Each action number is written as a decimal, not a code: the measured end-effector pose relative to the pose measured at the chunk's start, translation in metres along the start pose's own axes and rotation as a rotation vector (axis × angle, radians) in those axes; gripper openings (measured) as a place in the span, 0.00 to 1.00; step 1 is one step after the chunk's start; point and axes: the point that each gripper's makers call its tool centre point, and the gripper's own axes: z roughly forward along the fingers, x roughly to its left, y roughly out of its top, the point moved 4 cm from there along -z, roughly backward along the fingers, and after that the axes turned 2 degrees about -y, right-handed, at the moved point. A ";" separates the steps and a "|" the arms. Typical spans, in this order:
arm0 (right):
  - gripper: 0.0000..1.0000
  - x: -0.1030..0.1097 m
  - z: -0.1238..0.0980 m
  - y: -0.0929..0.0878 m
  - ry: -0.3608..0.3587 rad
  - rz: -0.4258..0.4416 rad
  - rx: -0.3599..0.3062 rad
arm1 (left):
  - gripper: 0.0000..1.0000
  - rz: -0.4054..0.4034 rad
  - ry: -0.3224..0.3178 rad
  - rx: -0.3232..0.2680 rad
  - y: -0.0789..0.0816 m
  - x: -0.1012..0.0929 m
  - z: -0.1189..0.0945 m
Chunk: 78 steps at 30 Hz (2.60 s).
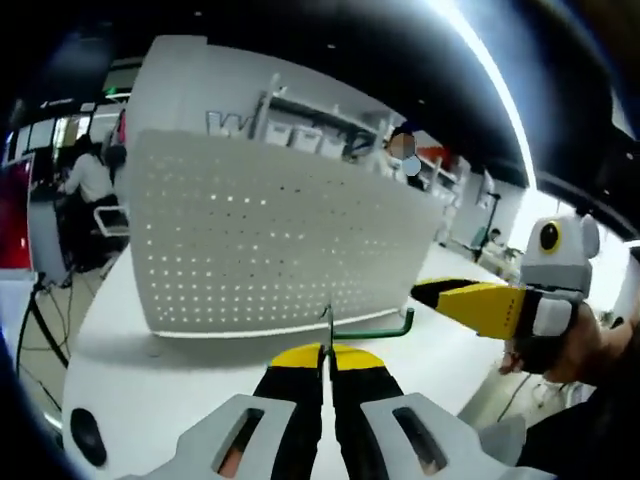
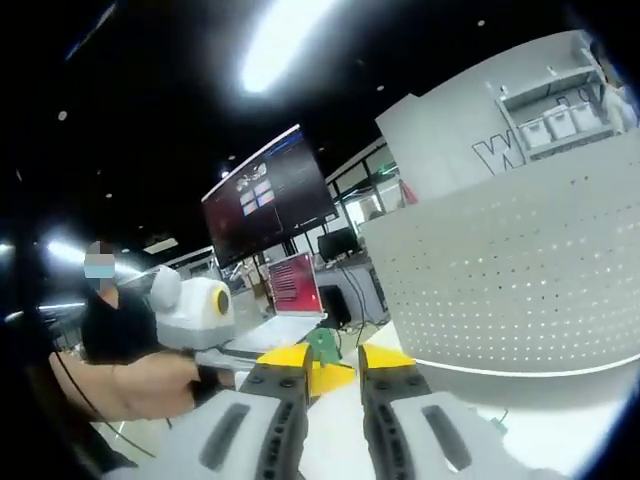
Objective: Insert the hook assembly into the mounting plate slot until the hook locks in place.
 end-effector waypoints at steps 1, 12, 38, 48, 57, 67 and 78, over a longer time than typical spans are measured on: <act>0.15 0.001 0.001 0.000 0.004 0.012 -0.003 | 0.01 0.028 -0.004 -0.005 0.002 -0.003 0.000; 0.11 0.003 0.011 0.000 0.022 0.046 -0.004 | 0.01 0.078 -0.003 -0.049 0.011 -0.010 0.003; 0.00 -0.004 0.029 -0.024 -0.009 0.151 0.063 | 0.03 0.170 -0.032 0.048 -0.005 -0.001 0.008; 0.00 -0.001 0.032 -0.027 -0.005 0.111 0.084 | 0.24 0.205 -0.033 0.076 -0.014 0.003 0.004; 0.00 -0.003 0.032 -0.023 -0.021 0.059 0.085 | 0.55 0.178 -0.021 0.075 -0.020 0.005 -0.003; 0.00 -0.001 0.037 -0.021 -0.053 0.004 0.069 | 0.99 0.120 -0.058 0.082 -0.018 0.005 -0.015; 0.00 -0.027 0.040 0.005 -0.230 -0.143 -0.097 | 1.00 0.049 -0.072 0.055 -0.017 0.017 -0.014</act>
